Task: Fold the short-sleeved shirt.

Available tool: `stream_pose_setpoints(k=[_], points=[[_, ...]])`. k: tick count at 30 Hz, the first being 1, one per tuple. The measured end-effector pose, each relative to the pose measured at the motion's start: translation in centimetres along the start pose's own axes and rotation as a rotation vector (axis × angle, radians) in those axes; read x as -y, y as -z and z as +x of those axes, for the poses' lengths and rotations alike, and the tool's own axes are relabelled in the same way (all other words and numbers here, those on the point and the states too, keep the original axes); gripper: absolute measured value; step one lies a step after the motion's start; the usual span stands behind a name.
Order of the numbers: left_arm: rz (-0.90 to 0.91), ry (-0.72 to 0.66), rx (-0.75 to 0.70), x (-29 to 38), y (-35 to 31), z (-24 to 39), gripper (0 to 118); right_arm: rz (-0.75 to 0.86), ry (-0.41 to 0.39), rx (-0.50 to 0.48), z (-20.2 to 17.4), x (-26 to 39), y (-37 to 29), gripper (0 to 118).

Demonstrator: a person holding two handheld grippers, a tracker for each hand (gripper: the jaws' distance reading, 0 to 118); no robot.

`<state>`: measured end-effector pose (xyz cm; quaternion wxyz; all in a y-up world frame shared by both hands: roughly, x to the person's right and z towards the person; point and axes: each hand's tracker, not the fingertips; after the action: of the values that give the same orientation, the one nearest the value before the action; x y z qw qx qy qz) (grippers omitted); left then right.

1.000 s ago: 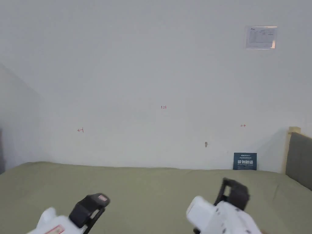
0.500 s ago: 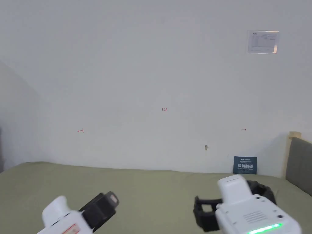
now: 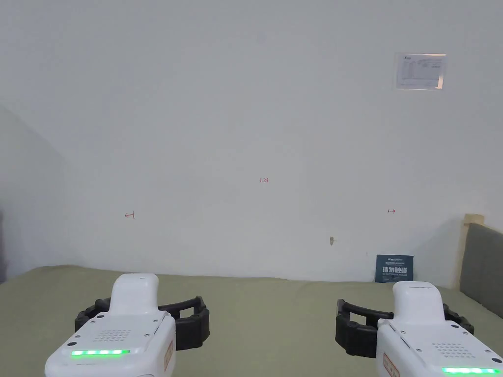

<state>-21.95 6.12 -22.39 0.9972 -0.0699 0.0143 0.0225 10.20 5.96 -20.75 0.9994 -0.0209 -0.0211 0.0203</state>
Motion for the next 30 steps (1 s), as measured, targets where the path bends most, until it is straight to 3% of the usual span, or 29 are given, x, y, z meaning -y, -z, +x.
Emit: stream_pose_setpoints(k=[6, 14, 30], points=[[0.017, 0.058, 0.012, -0.2, -0.4, 0.8, 118, 0.005, -0.049, 0.013, -0.8, 0.1, -0.2, 118], [0.017, 0.069, 0.031, -0.3, -0.6, 1.3, 118, -0.01, 0.009, 0.002, -0.1, 0.2, -0.3, 118], [0.013, 0.093, 0.027, -0.5, -0.5, 1.5, 118, -0.011, -0.031, 0.007, -0.3, 0.6, -0.4, 118]])
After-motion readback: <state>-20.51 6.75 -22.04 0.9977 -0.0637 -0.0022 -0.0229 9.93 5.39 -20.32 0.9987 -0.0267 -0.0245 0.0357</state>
